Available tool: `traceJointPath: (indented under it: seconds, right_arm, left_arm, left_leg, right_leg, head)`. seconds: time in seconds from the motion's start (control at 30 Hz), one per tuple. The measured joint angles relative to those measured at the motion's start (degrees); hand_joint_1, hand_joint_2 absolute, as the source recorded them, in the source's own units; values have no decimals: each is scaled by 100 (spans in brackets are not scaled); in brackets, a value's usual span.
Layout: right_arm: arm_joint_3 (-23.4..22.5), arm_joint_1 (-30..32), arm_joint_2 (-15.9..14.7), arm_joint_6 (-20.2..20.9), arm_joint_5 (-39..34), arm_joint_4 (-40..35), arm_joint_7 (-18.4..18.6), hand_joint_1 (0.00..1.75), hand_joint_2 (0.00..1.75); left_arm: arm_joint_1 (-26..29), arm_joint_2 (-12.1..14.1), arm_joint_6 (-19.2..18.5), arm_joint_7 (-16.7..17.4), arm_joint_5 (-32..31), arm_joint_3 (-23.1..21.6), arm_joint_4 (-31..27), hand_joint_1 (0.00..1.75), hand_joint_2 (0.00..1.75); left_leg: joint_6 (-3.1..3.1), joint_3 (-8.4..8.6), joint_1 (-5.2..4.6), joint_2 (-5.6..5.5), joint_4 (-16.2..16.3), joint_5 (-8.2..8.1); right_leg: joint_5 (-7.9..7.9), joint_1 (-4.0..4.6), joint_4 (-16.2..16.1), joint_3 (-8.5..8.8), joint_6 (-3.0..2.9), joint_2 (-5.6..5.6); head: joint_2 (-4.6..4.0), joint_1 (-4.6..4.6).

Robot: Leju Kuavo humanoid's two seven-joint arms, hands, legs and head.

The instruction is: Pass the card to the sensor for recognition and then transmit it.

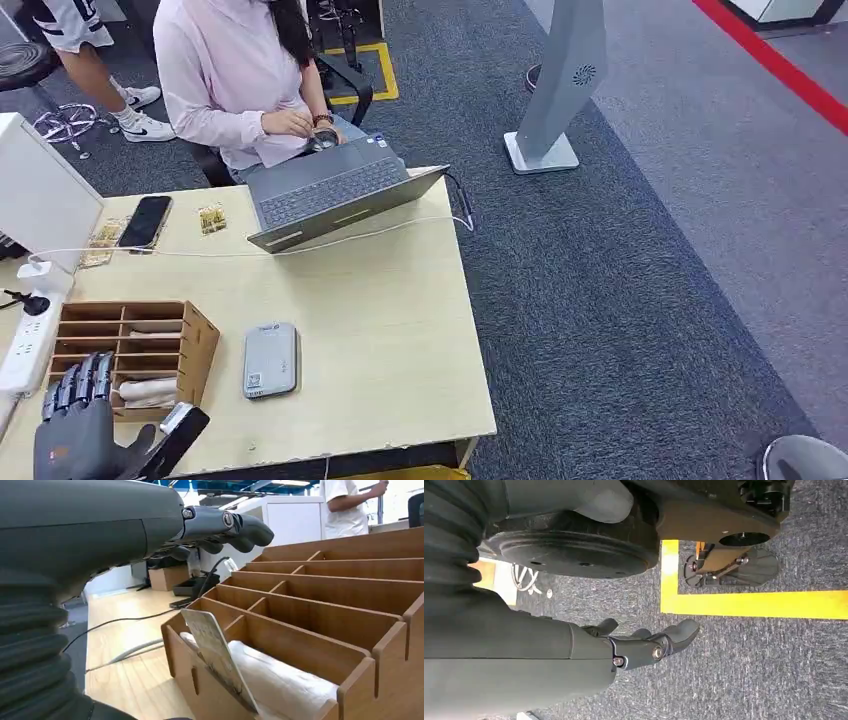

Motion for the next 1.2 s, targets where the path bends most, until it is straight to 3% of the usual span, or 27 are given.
traceJointPath:
  seconds: [0.07, 0.1, 0.47, 0.83, 0.87, 1.03, 1.2]
  right_arm:
    - [0, 0, 0, 0, 7, 0, 0, 0, 175]
    - [-2, 0, 0, 0, 7, 0, 0, 0, 175]
    - [0, 0, 0, 2, 31, 0, 0, 0, 175]
    - [-2, 0, 0, 11, 37, 0, -2, 0, 175]
    - [0, 0, 0, 11, 37, 0, -4, 0, 0]
    - [-2, 20, 0, 22, -2, 0, -70, 0, 0]
    - [-35, 46, 0, 9, -90, 2, -107, 0, 0]
  left_arm:
    - [-9, 0, 2, -2, 0, 0, 31, 2, 175]
    - [-19, 0, 2, -2, 0, 0, 44, 175, 175]
    - [-8, 4, -2, -291, 140, 4, 105, 175, 175]
    - [-7, 4, 9, -338, 256, 4, 105, 175, 175]
    - [-8, 4, 4, -372, 284, 4, 105, 175, 175]
    - [27, 20, 52, -527, 433, 4, 72, 175, 175]
    - [190, 103, 61, -728, 566, 2, -344, 175, 175]
  left_leg:
    - [0, 0, 0, 0, 0, 0]
    - [0, 0, 0, 0, 0, 0]
    - [0, 0, 0, 0, 0, 0]
    - [0, 0, 0, 0, 0, 0]
    - [0, 0, 0, -1, 0, 0]
    - [0, 0, 0, 0, 0, 0]
    - [0, -1, 0, 0, 0, 0]
  right_leg:
    - [0, 0, 0, 0, 0, 0]
    - [0, 0, 0, 0, 0, 0]
    - [0, 0, 0, 1, 0, 0]
    - [0, 0, 0, 0, 0, 0]
    - [0, 0, 0, 0, 0, 0]
    - [0, 0, 0, 1, 0, 0]
    - [0, 0, 0, -1, 0, 1]
  head:
    - [0, 2]
    - [0, 2]
    - [0, 2]
    - [0, 2]
    - [0, 2]
    - [0, 0]
    - [0, 0]
